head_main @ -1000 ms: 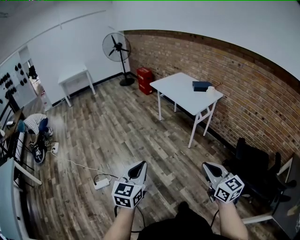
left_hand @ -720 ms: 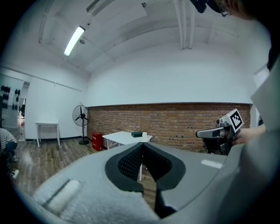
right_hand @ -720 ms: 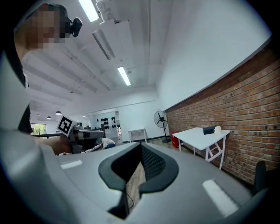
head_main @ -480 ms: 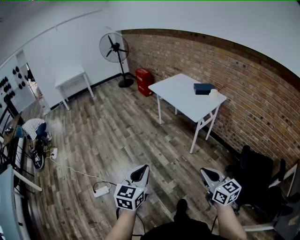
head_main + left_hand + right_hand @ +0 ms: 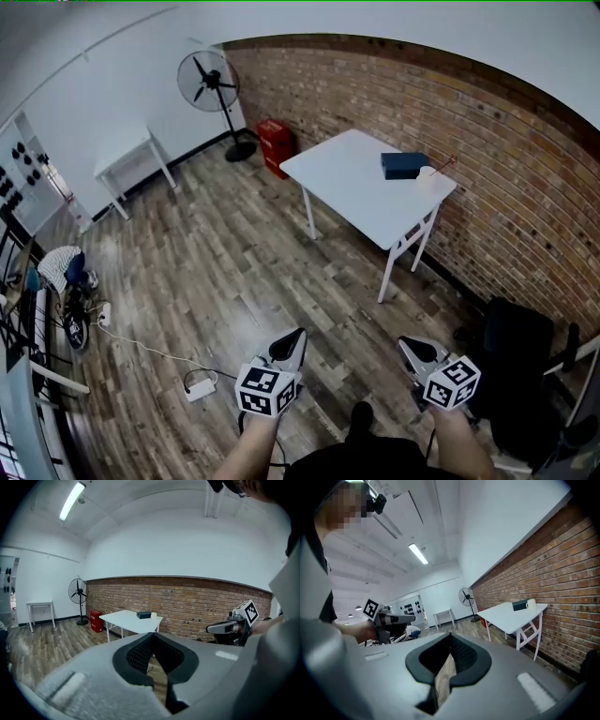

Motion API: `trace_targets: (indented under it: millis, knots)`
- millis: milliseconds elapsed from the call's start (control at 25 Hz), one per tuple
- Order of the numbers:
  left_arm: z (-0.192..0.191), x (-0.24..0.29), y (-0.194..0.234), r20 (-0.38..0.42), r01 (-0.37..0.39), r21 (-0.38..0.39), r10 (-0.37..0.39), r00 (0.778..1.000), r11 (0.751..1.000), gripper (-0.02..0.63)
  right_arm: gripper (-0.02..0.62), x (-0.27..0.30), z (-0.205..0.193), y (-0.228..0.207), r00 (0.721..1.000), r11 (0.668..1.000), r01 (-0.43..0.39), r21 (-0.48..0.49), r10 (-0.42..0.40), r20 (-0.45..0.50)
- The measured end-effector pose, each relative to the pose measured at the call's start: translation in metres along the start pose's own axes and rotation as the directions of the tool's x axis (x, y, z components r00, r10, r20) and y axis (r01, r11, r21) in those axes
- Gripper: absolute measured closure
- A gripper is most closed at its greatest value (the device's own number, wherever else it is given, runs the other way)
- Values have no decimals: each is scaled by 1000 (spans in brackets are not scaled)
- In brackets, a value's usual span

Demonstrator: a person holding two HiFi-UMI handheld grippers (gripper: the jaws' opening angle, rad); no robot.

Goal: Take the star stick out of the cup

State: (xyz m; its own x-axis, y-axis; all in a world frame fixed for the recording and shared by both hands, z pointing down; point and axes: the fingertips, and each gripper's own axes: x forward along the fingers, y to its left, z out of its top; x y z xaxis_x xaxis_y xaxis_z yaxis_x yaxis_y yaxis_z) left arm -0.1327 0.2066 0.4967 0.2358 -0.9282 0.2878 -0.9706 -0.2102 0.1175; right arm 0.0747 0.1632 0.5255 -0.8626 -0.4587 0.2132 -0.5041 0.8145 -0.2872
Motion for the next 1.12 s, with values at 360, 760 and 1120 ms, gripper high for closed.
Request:
trace_targets:
  millis: [360,760,1120]
  knots:
    - [40,102,-18,-15,56,39,-55,998,998,598,595,-5,20,-106,997,996,73,43,-73,16]
    - [68,179,4,6,105,46,-105,994,993,598,594,26,43,-163,993,992,111,52,-113,26]
    - [97,314,65,24,188,8,-188,982,982,598,594,116,78,-258,982,979,187,78,-187,2]
